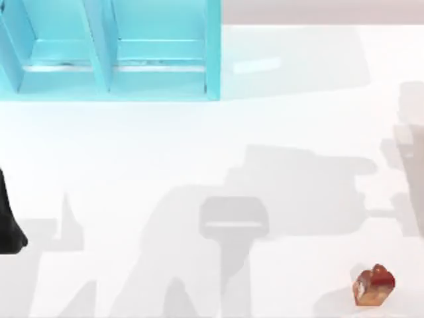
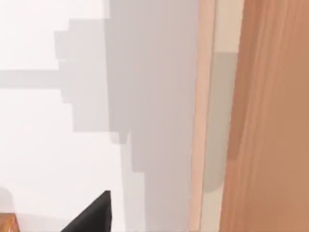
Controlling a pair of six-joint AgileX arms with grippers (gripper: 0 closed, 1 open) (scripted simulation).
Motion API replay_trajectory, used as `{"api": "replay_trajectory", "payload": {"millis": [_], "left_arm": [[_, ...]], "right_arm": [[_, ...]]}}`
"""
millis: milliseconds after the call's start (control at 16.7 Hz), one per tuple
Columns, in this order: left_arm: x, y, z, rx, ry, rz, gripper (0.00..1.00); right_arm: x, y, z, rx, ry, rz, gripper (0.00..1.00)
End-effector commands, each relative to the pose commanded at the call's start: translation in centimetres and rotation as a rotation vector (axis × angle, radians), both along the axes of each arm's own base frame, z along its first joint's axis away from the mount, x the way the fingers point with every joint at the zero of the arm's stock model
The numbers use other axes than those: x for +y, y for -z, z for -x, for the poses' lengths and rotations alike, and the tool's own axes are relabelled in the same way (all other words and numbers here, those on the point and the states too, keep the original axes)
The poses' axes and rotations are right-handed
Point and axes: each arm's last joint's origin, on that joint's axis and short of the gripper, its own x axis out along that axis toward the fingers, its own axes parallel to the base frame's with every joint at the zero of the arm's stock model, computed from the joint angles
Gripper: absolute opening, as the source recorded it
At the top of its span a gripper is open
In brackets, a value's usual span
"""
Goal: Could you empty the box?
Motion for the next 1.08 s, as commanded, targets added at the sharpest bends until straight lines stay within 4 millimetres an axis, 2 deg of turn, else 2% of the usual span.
{"api": "replay_trajectory", "payload": {"millis": [120,240,360,420,540,780,1080], "left_arm": [[0.0,0.0,0.0,0.0,0.0,0.0,1.0],[0.0,0.0,0.0,0.0,0.0,0.0,1.0],[0.0,0.0,0.0,0.0,0.0,0.0,1.0],[0.0,0.0,0.0,0.0,0.0,0.0,1.0],[0.0,0.0,0.0,0.0,0.0,0.0,1.0],[0.0,0.0,0.0,0.0,0.0,0.0,1.0],[0.0,0.0,0.0,0.0,0.0,0.0,1.0]], "right_arm": [[-5.7,-0.7,-1.0,-0.02,-0.001,-0.013,1.0],[-10.4,-1.4,-1.1,-0.052,-0.003,-0.014,1.0],[-13.6,-2.2,-0.8,-0.088,-0.004,-0.004,1.0],[-14.5,-2.5,-0.7,-0.102,-0.005,0.002,1.0],[-15.1,-2.8,-0.6,-0.112,-0.005,0.006,1.0],[-15.0,-2.8,-0.6,-0.114,-0.007,0.008,1.0],[-15.1,0.4,-0.9,-0.111,-0.005,0.006,1.0]]}}
